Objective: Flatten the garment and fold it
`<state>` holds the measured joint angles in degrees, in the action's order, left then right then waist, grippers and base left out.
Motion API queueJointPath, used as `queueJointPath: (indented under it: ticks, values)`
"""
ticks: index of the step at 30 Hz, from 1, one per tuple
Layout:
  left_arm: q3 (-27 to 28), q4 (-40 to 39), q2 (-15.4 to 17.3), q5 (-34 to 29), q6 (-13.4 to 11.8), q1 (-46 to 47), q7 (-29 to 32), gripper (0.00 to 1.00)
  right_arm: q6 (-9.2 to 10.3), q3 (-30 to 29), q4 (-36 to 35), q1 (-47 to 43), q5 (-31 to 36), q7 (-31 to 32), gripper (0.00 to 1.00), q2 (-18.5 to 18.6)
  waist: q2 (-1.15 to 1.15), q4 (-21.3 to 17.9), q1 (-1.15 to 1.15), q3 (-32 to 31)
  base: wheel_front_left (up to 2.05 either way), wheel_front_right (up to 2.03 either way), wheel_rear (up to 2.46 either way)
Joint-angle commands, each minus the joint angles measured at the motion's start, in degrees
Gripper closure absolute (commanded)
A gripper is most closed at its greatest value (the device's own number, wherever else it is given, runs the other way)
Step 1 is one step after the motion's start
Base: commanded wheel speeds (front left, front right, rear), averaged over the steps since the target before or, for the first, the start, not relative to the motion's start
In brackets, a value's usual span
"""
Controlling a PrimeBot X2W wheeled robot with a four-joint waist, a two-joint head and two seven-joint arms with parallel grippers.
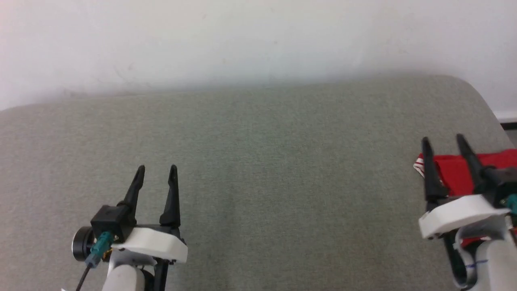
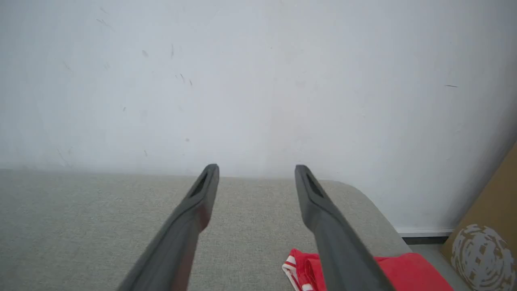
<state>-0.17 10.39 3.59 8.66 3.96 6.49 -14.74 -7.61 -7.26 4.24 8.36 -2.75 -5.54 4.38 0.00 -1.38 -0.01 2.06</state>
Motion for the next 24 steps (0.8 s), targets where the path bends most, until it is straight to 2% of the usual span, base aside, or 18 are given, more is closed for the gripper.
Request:
queueJointPath:
  ticks: [1, 9, 14, 24]
  values:
    - [-0.1, 0.3, -0.3, 0.1, -0.1, -1.2, -0.3, 0.0, 0.12, 1.0, -0.9, -1.4, -0.7, -0.7, 0.0, -0.6, 0.0, 2.0, 0.01, -1.8, 0.0, 0.0, 0.0]
    - [-0.8, 0.3, -0.5, 0.5, 0.2, -3.1, -0.3, 0.0, 0.12, 4.8, -1.7, -6.0, -2.8, -2.8, 0.0, -1.5, 0.0, 3.7, 0.01, -3.1, 0.0, 0.0, 0.0]
    - [-1.5, 0.4, -0.6, 1.0, 0.3, -3.8, -0.3, 0.0, 0.12, 5.7, -0.7, -8.0, -5.1, -3.4, 0.0, -1.5, 0.0, 4.1, 0.01, -3.6, 0.0, 0.0, 0.0]
    - [-2.2, 1.0, -0.7, 1.4, 0.0, -4.2, -0.3, 0.0, 0.12, 5.9, -0.5, -8.6, -5.2, -3.3, 0.0, -1.5, 0.0, 3.9, 0.01, -3.6, 0.0, 0.0, 0.0]
